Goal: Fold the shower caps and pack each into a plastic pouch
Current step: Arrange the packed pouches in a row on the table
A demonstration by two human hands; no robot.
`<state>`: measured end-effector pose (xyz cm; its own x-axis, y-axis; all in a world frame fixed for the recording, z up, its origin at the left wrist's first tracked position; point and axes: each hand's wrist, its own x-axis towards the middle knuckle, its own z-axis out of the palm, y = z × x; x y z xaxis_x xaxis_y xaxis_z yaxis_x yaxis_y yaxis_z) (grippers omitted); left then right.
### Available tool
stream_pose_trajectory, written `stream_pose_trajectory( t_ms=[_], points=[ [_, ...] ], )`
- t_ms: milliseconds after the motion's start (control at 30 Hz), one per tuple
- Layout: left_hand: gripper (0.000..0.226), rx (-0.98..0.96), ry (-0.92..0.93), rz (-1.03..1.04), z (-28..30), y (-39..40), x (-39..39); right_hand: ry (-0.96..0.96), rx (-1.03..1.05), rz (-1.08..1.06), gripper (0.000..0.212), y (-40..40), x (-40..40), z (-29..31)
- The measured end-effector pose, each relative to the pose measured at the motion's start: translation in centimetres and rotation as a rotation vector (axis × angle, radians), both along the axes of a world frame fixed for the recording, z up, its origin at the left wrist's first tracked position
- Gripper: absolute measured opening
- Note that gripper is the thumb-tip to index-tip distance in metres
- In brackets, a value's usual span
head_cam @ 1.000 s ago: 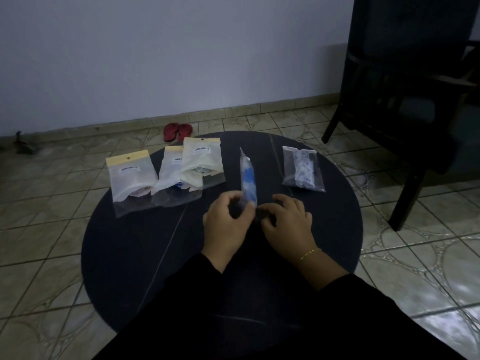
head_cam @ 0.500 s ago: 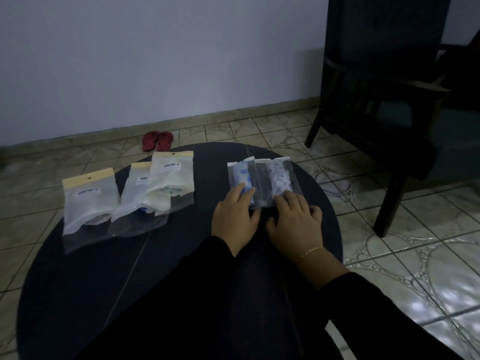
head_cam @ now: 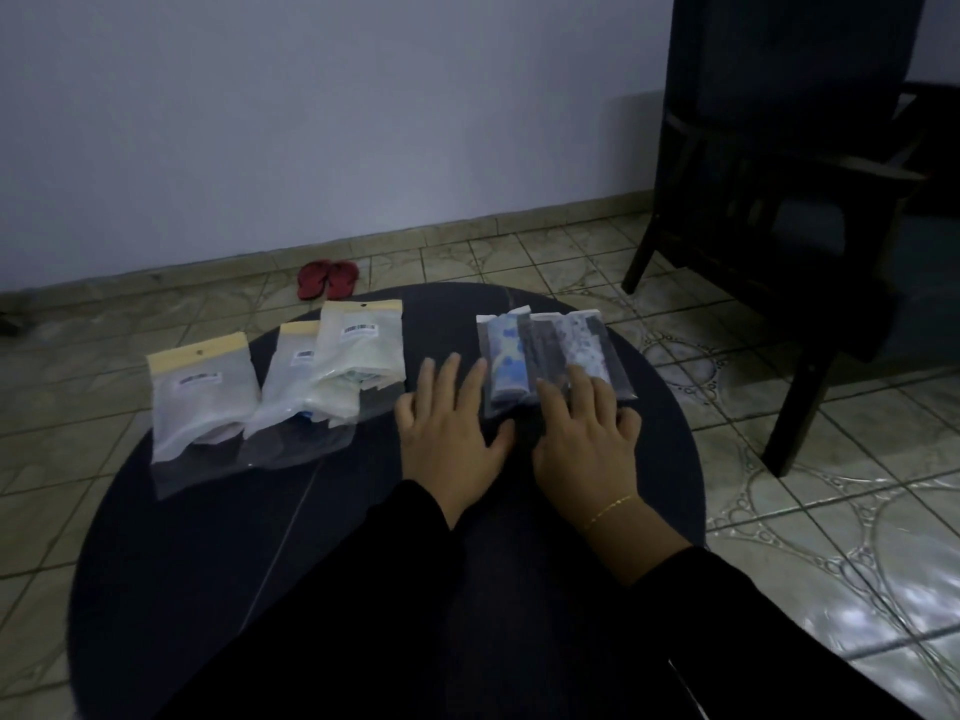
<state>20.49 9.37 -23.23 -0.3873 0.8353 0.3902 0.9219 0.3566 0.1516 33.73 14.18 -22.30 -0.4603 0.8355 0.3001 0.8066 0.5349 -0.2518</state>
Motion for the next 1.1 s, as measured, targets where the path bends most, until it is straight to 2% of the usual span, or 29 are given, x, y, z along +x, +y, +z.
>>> stream_pose_trajectory(
  t_ms=[67,167,333,400,500,633,700,767,833,900,1000,1100],
  points=[
    [0.072,0.011,-0.031,0.155,-0.1,-1.9,-0.9,-0.020,-0.003,0.052,0.055,-1.5,-0.8,0.3],
    [0.072,-0.111,-0.115,0.277,-0.2,-4.2,-2.1,-0.003,-0.102,0.207,0.054,-4.0,-1.9,0.3],
    [0.064,-0.185,-0.056,0.194,-0.5,-7.7,-2.3,0.050,-0.235,0.282,0.049,-6.4,-1.9,0.0],
    [0.062,-0.108,0.002,0.100,-0.6,-9.5,-1.8,0.079,-0.249,0.266,0.051,-6.5,-1.5,0.1],
    [0.041,0.044,0.017,-0.126,-0.6,-11.9,-1.0,0.109,-0.280,0.275,0.053,-6.6,-1.1,0.1],
    [0.025,0.252,-0.175,-0.397,-0.3,-14.2,-0.7,0.115,-0.260,0.302,0.050,-6.7,-0.6,-0.1],
    [0.030,0.384,-0.293,-0.345,-0.1,-14.9,-1.1,0.088,-0.245,0.311,0.048,-6.7,-0.5,-0.1],
    [0.034,0.462,-0.322,-0.186,0.0,-15.3,-2.5,0.048,-0.241,0.310,0.046,-6.7,-0.5,-0.1],
    [0.035,0.422,-0.327,-0.008,0.2,-15.2,-4.5,0.030,-0.240,0.300,0.044,-6.7,-0.6,-0.1],
    [0.038,0.269,-0.360,0.070,0.2,-14.7,-5.8,0.041,-0.246,0.279,0.043,-6.5,-0.8,-0.1],
    [0.045,0.075,-0.369,0.014,0.0,-13.5,-6.2,0.041,-0.276,0.236,0.042,-6.2,-1.2,0.0],
    [0.036,0.042,-0.388,-0.006,-0.1,-12.8,-6.3,0.073,-0.346,0.212,0.037,-5.7,-1.5,0.2]
  ],
)
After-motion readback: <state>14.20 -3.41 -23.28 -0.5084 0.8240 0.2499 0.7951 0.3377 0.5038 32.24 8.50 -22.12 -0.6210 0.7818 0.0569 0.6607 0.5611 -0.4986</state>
